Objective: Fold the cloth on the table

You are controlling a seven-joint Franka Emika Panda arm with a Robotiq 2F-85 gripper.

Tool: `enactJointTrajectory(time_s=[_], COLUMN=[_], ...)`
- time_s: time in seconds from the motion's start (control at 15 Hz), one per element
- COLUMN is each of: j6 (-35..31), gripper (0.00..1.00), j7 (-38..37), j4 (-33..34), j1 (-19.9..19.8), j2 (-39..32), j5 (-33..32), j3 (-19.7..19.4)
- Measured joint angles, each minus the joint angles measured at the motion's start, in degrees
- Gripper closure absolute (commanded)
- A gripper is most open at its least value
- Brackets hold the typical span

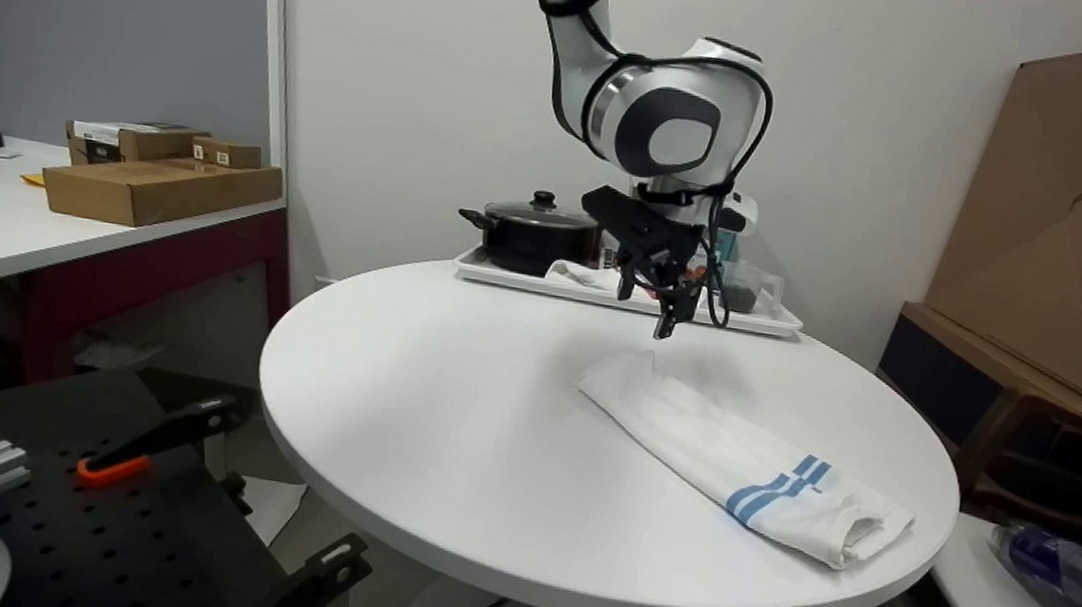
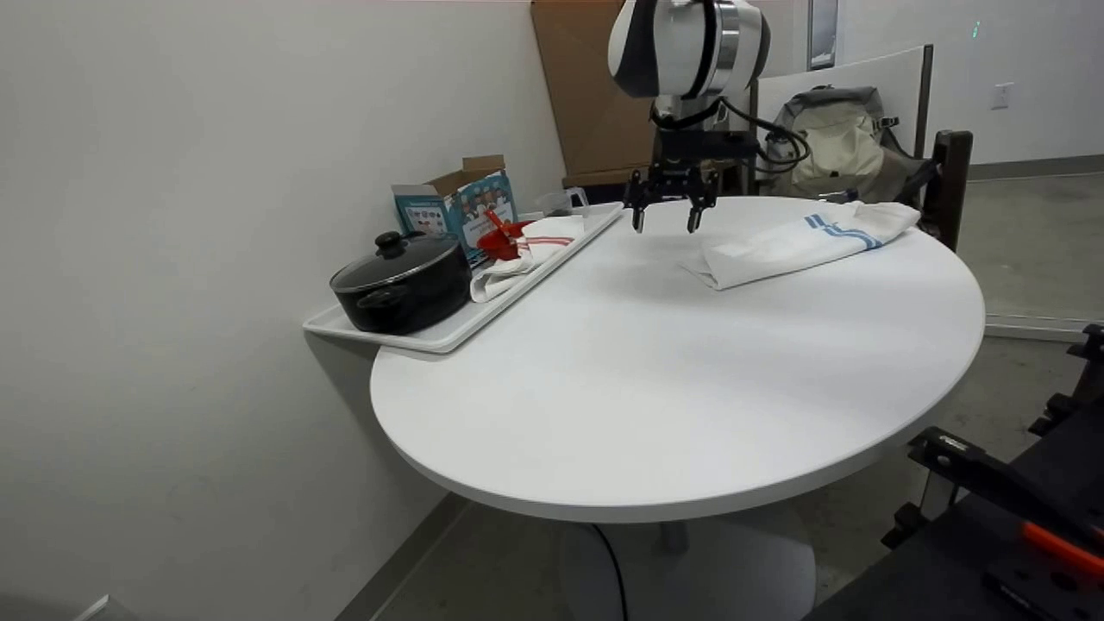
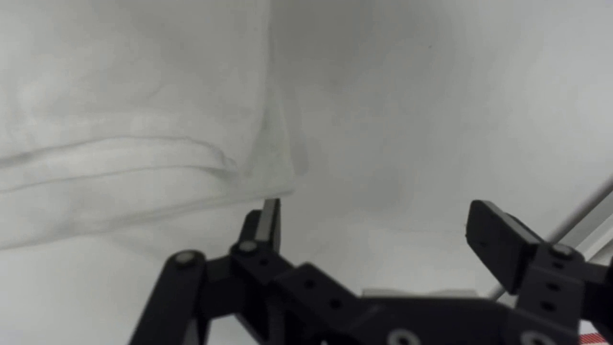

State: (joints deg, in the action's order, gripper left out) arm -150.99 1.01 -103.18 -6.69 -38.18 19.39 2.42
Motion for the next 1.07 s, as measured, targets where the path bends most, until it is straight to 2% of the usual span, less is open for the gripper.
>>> enactJointTrajectory(time_s=[0.13,0.33,0.53,0.8,1.07], j6=[0.05,0.04,5.28,13.85,23.12], gripper=[0.00,0.00,0.00,0.00,0.00], j7=[0.23,1.51,3.14,5.78,6.24], j4=[-1.89,-8.29,-12.38,-14.92,-15.11], j1=[-1.96,-5.54,-9.73,-14.18,-15.18], j2=[1.51,5.42,10.36,18.08,23.17], j5=[2.63,7.33,9.27,9.46,6.36], j3=[2.20,4.60,4.13,-0.95,-8.32])
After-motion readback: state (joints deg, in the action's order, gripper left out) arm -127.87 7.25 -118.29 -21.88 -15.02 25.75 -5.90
